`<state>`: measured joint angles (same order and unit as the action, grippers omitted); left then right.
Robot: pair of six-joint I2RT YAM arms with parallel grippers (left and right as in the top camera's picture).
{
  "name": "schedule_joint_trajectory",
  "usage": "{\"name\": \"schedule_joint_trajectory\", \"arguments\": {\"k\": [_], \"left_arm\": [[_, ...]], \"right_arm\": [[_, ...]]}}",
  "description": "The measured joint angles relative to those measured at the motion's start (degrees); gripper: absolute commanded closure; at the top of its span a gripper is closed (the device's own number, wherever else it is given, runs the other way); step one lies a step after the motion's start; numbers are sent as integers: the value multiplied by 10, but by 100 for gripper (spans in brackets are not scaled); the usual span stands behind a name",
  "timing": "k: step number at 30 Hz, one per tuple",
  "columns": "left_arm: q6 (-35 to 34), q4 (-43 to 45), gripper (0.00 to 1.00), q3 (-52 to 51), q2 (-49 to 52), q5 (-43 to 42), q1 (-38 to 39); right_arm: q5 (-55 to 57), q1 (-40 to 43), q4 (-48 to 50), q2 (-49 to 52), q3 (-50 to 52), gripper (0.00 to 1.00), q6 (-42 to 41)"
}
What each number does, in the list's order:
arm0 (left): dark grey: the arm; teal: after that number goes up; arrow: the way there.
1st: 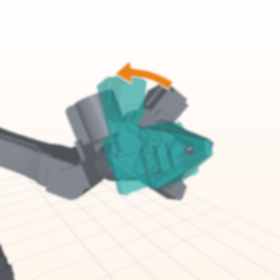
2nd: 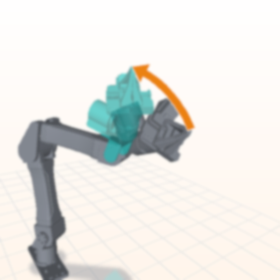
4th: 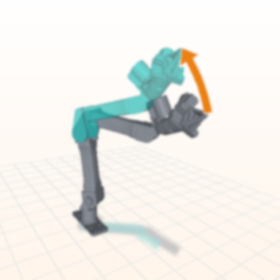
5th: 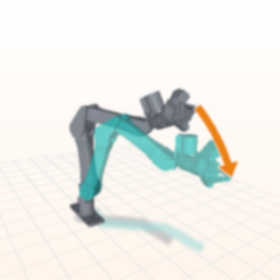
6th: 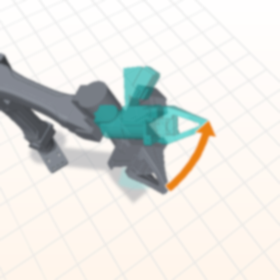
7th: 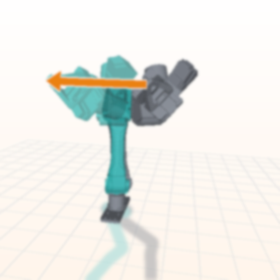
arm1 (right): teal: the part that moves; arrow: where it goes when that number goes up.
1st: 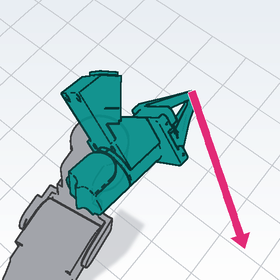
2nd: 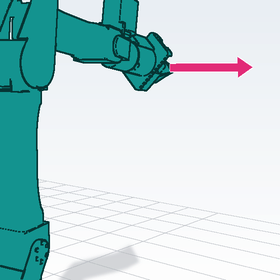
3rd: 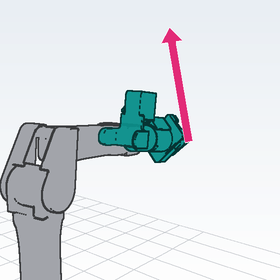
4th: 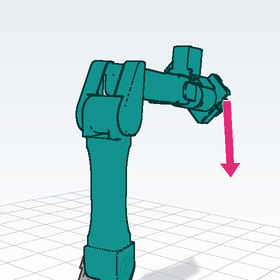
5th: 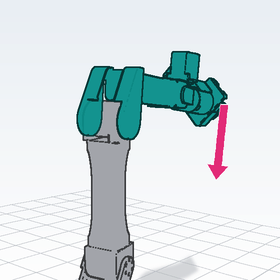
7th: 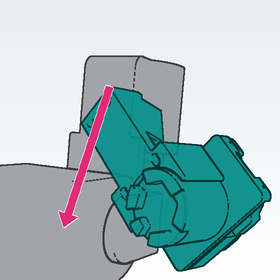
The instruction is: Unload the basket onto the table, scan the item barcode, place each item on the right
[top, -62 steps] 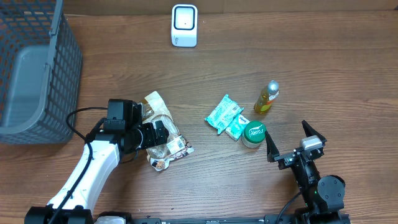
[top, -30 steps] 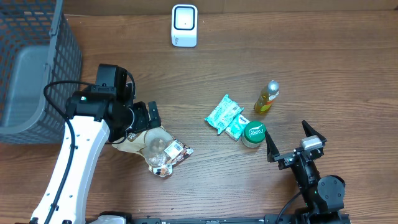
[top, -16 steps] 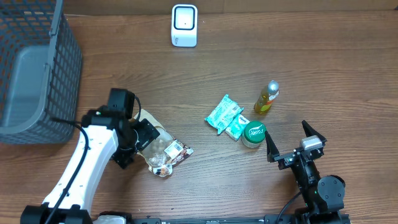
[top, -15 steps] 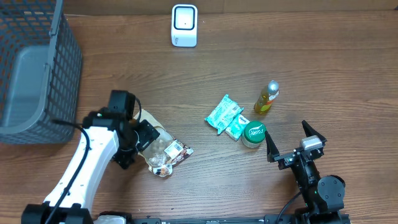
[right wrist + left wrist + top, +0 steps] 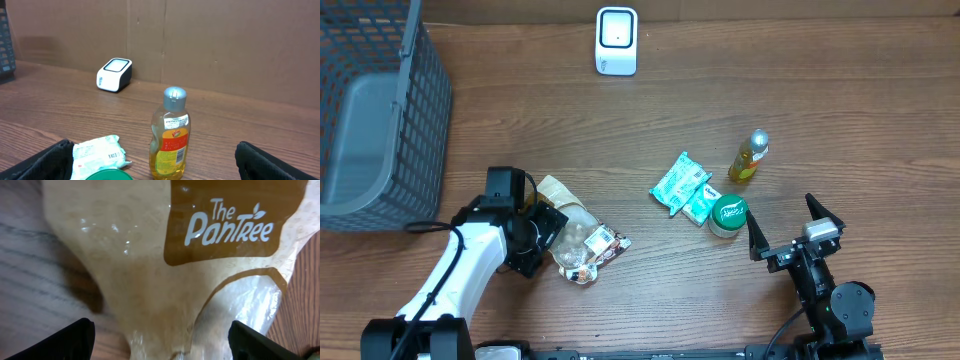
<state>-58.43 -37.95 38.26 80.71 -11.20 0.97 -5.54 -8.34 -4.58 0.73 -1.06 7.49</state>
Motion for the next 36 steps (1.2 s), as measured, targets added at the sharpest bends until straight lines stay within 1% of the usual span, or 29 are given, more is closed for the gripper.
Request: {"name": "schedule_joint_trajectory", "arguments": {"k": [3,5,6,9,10,11,13,14,17,21,23,25,29,32,36], "left_arm": [[-1,33,17,-24,0,-8,0],[-5,47,21,-32,-4,-11,0],[-7,52,25,-34,-6,-12,0],[-19,74,45,-46,-11,-17,0],[-20,78,51,-49,-11,-19,0],[-19,81,54,-51,-11,-21,-1],[-18,84,55,-54,-11,-25,-1],[-18,85,59,-54,-11,-27,-1],[-20,84,75,-57,-10,-31,-1],[-9,87,88,-58,-10,-45,-1],[13,90,96,-57,-10,-60,-1],[39,90,96,-53,-9,-72,-1],[139,77,96,-11,1,-111,-1],[202,40,96,56,3,-128,-1],[269,-38,96,183,5,-136,-1]], "right_arm": [[0,0,0,0,0,0,0],[0,0,0,0,0,0,0],[0,0,0,0,0,0,0],[0,0,0,0,0,0,0],[0,0,0,0,0,0,0],[0,0,0,0,0,0,0],[0,0,0,0,0,0,0],[0,0,0,0,0,0,0],[0,0,0,0,0,0,0],[0,0,0,0,0,0,0],[0,0,0,0,0,0,0],[0,0,0,0,0,0,0],[0,0,0,0,0,0,0],[0,0,0,0,0,0,0],[0,0,0,0,0,0,0]]}}
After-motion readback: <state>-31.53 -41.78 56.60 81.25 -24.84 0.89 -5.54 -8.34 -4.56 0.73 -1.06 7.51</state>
